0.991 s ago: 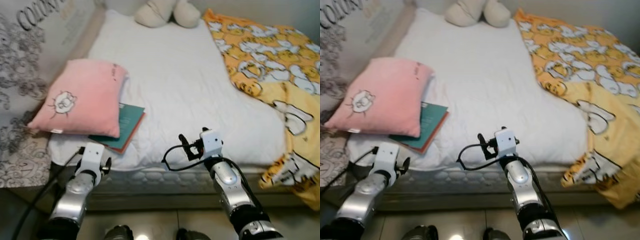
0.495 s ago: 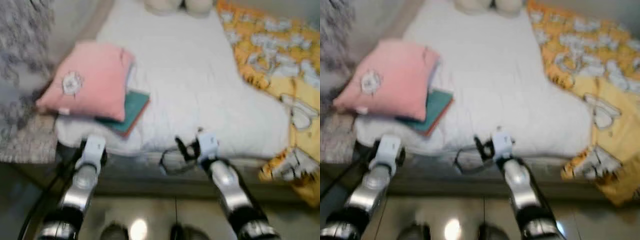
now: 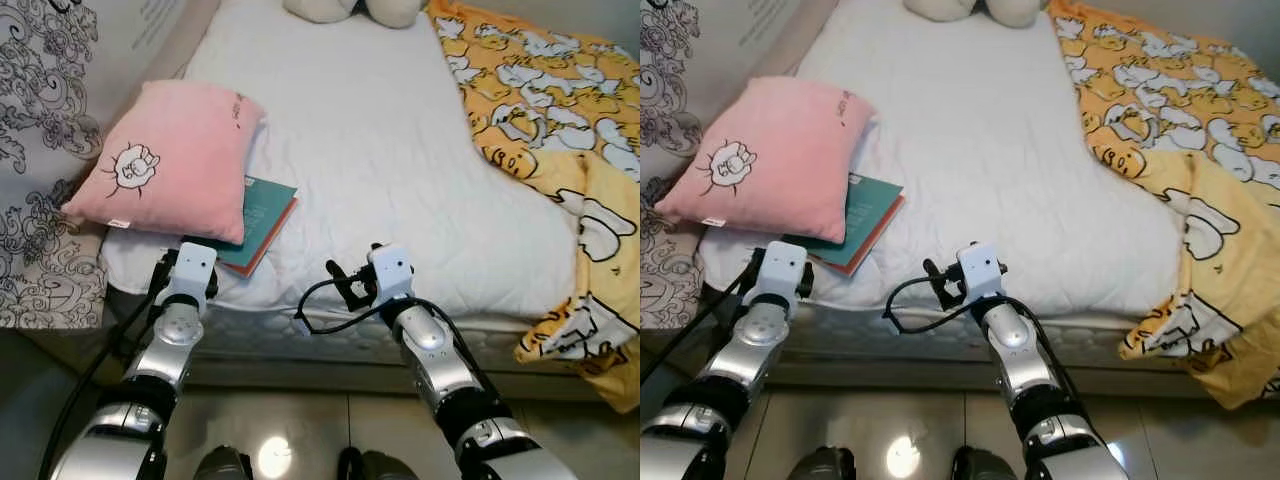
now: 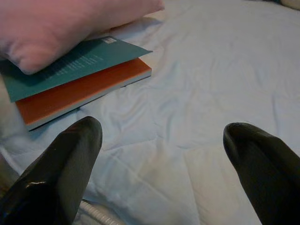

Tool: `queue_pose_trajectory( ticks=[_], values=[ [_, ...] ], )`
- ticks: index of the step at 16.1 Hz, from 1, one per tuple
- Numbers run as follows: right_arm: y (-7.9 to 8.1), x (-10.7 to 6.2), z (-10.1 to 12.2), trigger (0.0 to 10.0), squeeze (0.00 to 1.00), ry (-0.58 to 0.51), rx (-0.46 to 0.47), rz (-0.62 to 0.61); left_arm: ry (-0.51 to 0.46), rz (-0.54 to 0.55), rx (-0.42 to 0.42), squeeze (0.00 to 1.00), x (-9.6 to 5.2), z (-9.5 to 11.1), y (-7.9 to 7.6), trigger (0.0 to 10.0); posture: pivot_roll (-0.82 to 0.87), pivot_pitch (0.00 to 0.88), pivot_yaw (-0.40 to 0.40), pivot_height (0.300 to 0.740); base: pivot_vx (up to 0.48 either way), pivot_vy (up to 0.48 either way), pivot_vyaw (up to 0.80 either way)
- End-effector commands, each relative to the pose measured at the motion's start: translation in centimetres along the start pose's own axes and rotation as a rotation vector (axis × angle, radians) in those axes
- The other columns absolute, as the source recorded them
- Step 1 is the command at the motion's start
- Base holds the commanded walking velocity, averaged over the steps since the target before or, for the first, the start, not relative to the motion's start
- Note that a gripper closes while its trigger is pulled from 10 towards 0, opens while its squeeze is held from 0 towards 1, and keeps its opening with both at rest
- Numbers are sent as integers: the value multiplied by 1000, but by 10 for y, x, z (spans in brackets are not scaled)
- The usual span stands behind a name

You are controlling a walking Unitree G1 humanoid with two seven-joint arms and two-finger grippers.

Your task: Clean up the room

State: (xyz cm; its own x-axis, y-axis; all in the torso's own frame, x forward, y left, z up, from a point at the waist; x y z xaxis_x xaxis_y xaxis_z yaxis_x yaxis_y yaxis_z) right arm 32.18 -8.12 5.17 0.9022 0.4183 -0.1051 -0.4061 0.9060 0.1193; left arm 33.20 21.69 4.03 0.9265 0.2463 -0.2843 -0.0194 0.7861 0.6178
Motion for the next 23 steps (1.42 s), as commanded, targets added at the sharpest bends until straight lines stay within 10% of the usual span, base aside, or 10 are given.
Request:
queue_pose_trajectory(
  ticks=[1,12,16,18,23],
  values=[
    [-6,-7,-6,10000,0,19,-15,-1,34,-10,32,0,3,0,-2,10000,9,102,-108,740,0,0,0],
    [-16,-36,-20,10000,0,33,-38,-29,78,-104,-74,0,9,31,-27,10000,-122,155,-92,740,0,0,0],
    [-15,-37,-20,10000,0,39,-42,-32,-22,-242,-97,0,0,62,-65,10000,-116,152,-86,740,0,0,0],
    [-14,-37,-19,10000,0,36,-38,-36,8,-208,-248,0,-2,52,-63,10000,-112,156,-82,740,0,0,0],
    [-12,-40,-24,10000,0,60,-31,-28,-232,-346,-269,0,-18,49,-67,10000,-88,155,-85,740,0,0,0]
  ],
)
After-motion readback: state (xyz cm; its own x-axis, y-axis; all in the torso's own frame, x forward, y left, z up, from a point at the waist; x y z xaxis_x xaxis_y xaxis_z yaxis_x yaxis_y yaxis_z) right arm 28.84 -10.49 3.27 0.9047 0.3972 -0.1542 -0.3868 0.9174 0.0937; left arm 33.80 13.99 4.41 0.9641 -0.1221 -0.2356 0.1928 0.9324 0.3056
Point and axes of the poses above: a point about 5 cm out from each wrist's last joint towards the gripper, its own x axis pointing out of the wrist towards the gripper, its own z axis along the axis of the wrist's last joint, y = z × x, the point moved 1 cm from there along x, pointing out of the wrist towards the gripper, and after that the axes turned 10 degrees about x, right-handed, at the moved point
